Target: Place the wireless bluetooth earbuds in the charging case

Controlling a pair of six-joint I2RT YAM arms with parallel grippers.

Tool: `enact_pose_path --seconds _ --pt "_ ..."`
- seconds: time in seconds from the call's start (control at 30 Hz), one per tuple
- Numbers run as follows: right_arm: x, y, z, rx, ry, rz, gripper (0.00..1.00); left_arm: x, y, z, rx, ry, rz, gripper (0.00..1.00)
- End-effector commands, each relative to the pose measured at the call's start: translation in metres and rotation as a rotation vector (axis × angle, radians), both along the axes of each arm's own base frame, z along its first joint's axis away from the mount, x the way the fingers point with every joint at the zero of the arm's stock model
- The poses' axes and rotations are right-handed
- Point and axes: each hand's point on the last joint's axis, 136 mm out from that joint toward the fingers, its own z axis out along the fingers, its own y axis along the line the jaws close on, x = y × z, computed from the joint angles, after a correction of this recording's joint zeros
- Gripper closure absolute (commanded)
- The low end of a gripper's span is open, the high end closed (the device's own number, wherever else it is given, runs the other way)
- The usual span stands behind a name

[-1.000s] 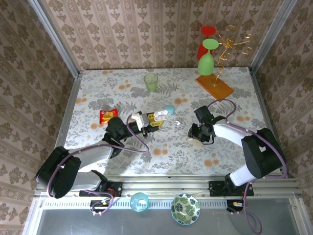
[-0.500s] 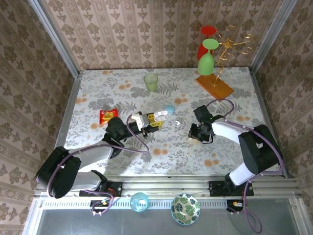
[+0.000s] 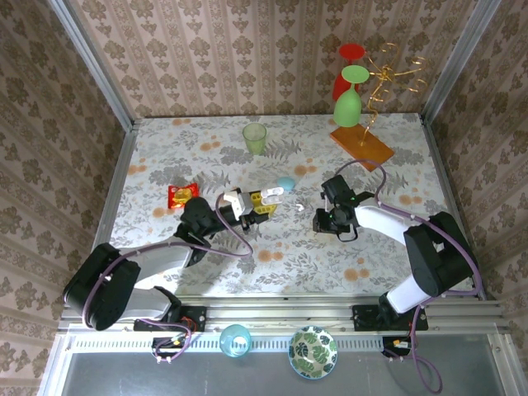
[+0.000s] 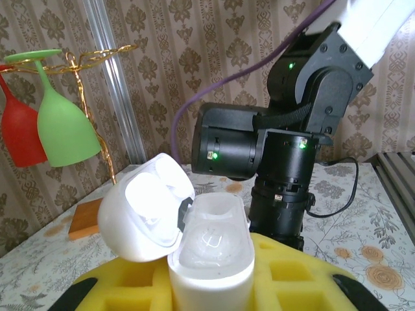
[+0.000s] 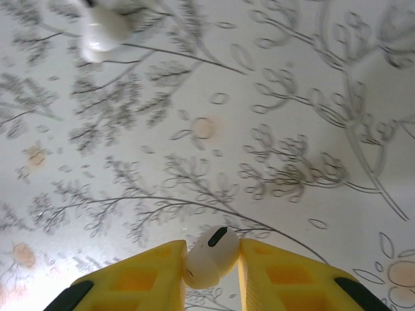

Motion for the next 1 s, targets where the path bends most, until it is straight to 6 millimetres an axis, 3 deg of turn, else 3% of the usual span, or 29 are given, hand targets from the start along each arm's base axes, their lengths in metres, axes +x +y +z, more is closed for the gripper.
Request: enact_pose_path --seconds 0.0,0.23,0.47,0.7,0.83,0.97 --pt "-0.006 0.009 0.005 -0.071 -0.005 0.152 0.74 0.0 0.001 0.015 -0.036 -0.043 -0.011 0.93" --pt "-0.029 0.024 0.002 -0.121 0.068 0.371 0.73 0.007 0.017 0.015 -0.034 -0.017 0.04 0.93" --pt "-0.032 0.018 0.0 -0.208 0.116 0.409 0.72 0.008 0.029 0.013 0.01 -0.03 0.093 0.92" --pt "-0.021 0.019 0.012 -0.243 0.045 0.312 0.41 0.008 0.035 0.012 0.02 -0.033 0.112 0.92" --pt "-0.015 0.012 0.013 -0.304 -0.007 0.193 0.34 0.008 0.037 0.011 0.021 -0.034 0.117 0.92" --pt "-0.012 0.004 0.016 -0.323 -0.03 0.109 0.34 0.009 0.038 0.011 0.02 -0.036 0.122 0.92"
